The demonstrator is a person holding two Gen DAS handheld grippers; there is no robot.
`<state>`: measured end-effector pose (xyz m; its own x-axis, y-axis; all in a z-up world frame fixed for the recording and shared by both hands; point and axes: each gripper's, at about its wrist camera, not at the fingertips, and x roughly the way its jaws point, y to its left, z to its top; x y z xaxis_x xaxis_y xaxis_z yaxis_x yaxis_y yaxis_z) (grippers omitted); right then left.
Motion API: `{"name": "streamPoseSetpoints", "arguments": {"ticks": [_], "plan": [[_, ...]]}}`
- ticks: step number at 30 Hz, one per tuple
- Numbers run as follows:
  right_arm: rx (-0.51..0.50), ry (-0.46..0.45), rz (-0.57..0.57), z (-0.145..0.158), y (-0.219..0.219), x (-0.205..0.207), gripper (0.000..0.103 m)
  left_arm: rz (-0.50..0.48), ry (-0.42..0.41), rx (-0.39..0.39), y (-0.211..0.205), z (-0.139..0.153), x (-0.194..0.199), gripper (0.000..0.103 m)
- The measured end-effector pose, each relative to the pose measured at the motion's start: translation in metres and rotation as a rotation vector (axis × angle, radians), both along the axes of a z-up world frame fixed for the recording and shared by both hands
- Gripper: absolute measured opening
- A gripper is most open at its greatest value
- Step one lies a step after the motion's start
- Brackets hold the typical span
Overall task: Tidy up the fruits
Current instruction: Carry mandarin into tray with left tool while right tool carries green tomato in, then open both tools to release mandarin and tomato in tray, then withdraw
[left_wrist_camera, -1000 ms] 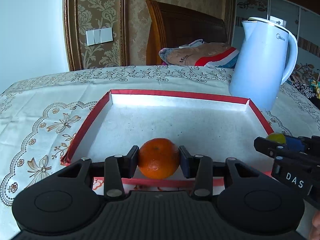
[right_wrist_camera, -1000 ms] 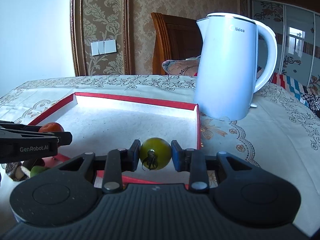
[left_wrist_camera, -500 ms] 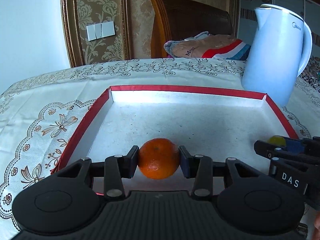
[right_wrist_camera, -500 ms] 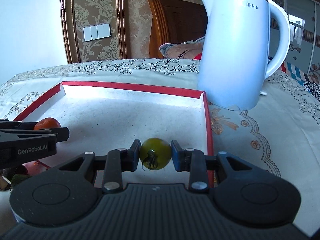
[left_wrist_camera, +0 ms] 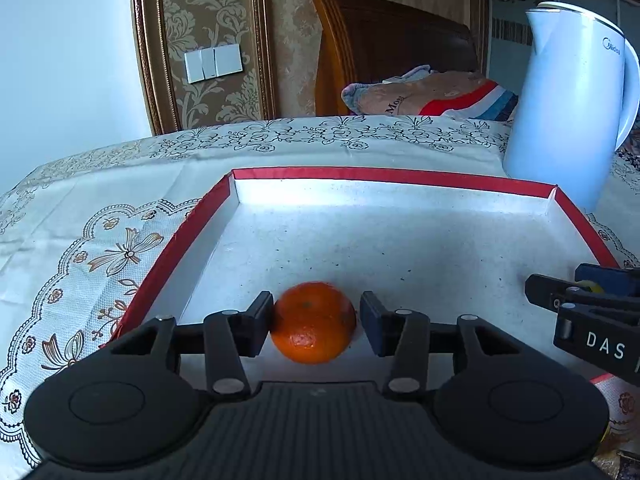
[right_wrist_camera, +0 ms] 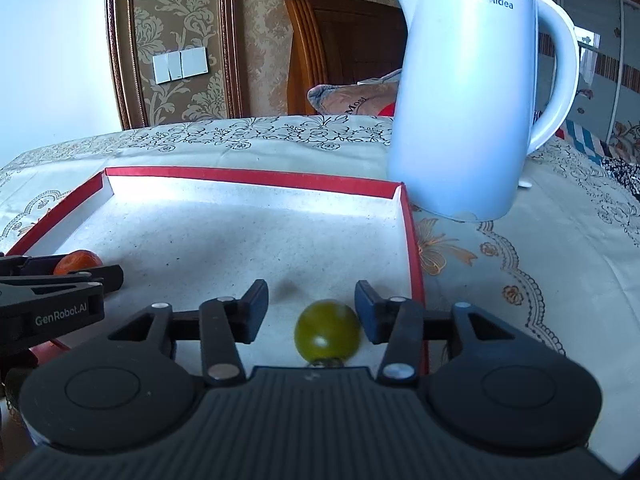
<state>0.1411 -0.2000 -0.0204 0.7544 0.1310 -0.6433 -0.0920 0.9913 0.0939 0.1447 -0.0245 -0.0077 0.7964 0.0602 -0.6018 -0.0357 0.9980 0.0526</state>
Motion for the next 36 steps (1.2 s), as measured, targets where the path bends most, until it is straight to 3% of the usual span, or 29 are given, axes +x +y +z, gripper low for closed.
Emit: {"name": "streamPoseSetpoints", "arguments": {"ticks": [7,9,17,23,24,27,32,36], "plan": [[0.002,-0.023,-0.012,0.002,-0.001,-0.003,0.065,-0.012,-0.010,-0.004,-0.001,-0.001,-0.003,0.057],[-0.007,-0.033,-0.021,0.003,-0.001,-0.005,0.076,-0.013,-0.020,-0.008,0.000,0.000,-0.005,0.062],[0.009,-0.070,-0.001,0.008,-0.002,-0.017,0.093,-0.012,-0.083,0.005,0.001,0.006,-0.021,0.071],[0.025,-0.102,0.012,0.010,-0.006,-0.031,0.097,-0.002,-0.116,0.023,0.005,0.008,-0.033,0.073],[0.017,-0.109,0.001,0.011,-0.006,-0.034,0.101,0.003,-0.118,0.022,0.006,0.008,-0.035,0.073],[0.001,-0.124,-0.035,0.013,-0.011,-0.039,0.103,0.015,-0.122,-0.005,0.013,0.010,-0.043,0.073],[0.065,-0.104,-0.040,0.013,-0.024,-0.047,0.103,0.029,-0.136,-0.058,0.022,0.013,-0.059,0.080],[0.073,-0.083,-0.046,0.010,-0.027,-0.052,0.103,0.026,-0.142,-0.071,0.027,0.014,-0.070,0.081]]}}
